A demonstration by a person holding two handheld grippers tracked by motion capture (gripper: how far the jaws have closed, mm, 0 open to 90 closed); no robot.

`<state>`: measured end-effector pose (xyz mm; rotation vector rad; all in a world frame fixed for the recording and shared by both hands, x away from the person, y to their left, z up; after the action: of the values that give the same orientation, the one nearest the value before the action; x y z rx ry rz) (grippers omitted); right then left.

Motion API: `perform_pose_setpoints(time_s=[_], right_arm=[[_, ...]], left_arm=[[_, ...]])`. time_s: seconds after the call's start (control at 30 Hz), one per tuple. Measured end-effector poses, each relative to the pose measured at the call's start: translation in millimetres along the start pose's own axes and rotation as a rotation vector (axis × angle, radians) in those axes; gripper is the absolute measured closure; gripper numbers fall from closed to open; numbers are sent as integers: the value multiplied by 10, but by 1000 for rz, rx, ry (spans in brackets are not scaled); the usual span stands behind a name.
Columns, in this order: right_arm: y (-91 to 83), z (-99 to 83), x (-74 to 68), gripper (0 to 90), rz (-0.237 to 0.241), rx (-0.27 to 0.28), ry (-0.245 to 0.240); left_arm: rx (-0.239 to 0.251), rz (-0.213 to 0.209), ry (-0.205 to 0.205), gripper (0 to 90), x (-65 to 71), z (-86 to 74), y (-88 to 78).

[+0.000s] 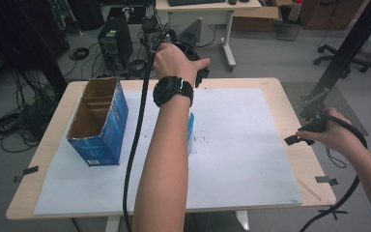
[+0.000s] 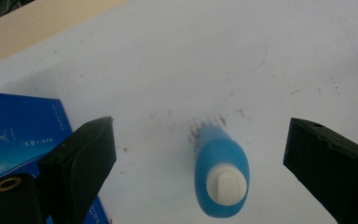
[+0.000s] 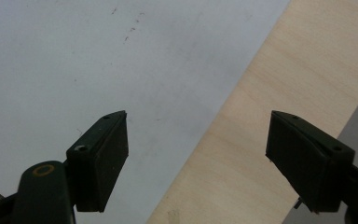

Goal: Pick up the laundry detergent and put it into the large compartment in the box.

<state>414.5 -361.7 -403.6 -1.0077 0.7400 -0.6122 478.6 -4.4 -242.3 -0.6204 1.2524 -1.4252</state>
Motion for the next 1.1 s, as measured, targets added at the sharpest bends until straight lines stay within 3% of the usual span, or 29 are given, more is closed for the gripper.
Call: perform_pose_setpoints(time_s=[0.47,1.1], right_arm=[[-16,-27,26,211,-1,1,4],[15,-43,9,211,2,-4,1]], left_arm=[[-6,-5,19,91,102,-154,16],[-13,-13,14,86,152,-271,77]])
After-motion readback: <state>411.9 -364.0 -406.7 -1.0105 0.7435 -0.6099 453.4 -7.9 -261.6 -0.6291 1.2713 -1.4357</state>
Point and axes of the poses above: each handheld gripper's, and its own axes: y roughly forward along the jaws, z roughly out of its top, x roughly to its right, the point moved 8 cm from there along y, roughly forward along the jaws, and after that the axes turned 12 degrees about z, right-handed, at the moved point
